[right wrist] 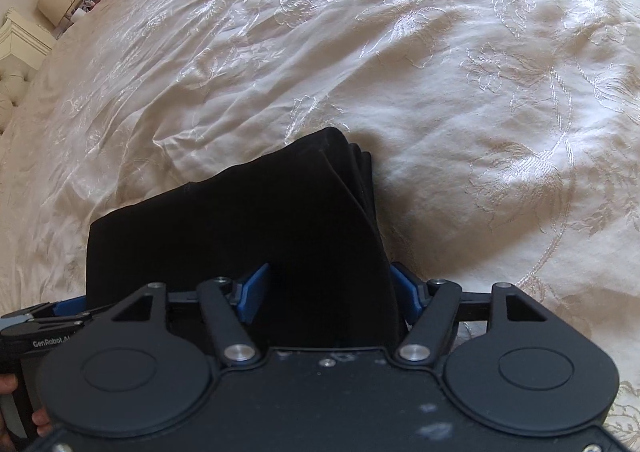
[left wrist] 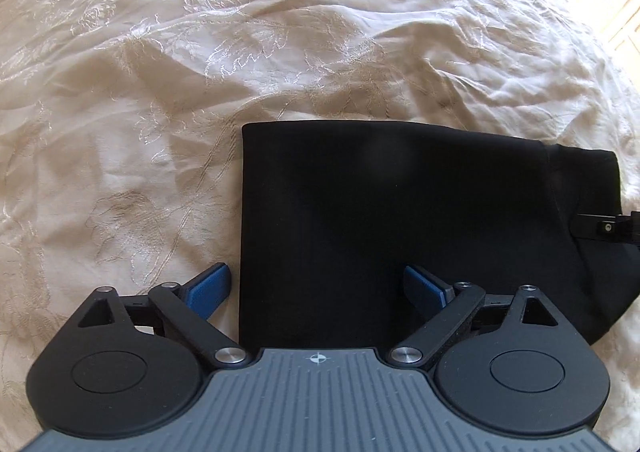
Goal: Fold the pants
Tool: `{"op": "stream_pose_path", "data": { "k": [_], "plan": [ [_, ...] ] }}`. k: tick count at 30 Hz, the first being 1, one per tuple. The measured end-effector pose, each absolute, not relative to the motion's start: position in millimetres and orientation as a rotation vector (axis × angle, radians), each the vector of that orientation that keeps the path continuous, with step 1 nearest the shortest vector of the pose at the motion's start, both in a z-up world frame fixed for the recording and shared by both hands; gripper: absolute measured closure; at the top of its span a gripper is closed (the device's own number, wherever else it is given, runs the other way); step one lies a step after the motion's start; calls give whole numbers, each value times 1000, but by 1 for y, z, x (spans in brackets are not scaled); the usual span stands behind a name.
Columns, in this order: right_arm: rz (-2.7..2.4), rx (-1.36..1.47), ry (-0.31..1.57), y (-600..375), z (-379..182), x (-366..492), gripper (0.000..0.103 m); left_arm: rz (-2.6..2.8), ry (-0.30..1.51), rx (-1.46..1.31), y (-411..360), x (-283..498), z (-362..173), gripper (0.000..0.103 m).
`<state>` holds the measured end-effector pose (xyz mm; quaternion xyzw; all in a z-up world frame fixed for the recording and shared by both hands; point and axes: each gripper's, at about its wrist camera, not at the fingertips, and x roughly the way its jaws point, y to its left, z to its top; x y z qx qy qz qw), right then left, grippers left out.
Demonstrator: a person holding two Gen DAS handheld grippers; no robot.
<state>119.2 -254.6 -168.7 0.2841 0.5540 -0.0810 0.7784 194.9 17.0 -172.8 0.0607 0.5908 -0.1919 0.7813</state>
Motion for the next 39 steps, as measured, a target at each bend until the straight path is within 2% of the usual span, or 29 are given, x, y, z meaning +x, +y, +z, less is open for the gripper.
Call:
{"op": "stream_pose_path", "data": {
  "k": [5,10,13,16,17,18,20,26,31,36,39],
  "plan": [
    [-242,664,1102,-249,-170,107,29,-439,1262,87,16,189,-175,4],
    [-215,660,1103,-250,-170,105,29,-396,1274,53,13,187,-176,2],
    [-218,624,1125,-248,-167,108,36,-384,1291,54,12,189,-175,7],
    [-195,556,1122,-239,-157,108,56,-373,1261,63,13,184,-165,41],
    [-189,536,1119,-235,-153,109,64,-345,1241,83,15,182,-161,67],
    [-182,521,1117,-231,-149,109,67,-343,1230,83,16,180,-158,77],
    [-189,490,1113,-221,-141,110,72,-346,1212,80,23,176,-153,85],
    [-142,492,1089,-182,-117,123,74,-317,1177,113,56,170,-135,89],
    [-10,473,1100,-115,-112,161,75,-202,1198,64,135,177,-126,89],
    [135,466,1106,-34,-111,205,81,-79,1175,48,219,189,-111,89],
    [202,446,1108,7,-109,229,89,-26,1166,16,264,199,-106,89]
  ]
}}
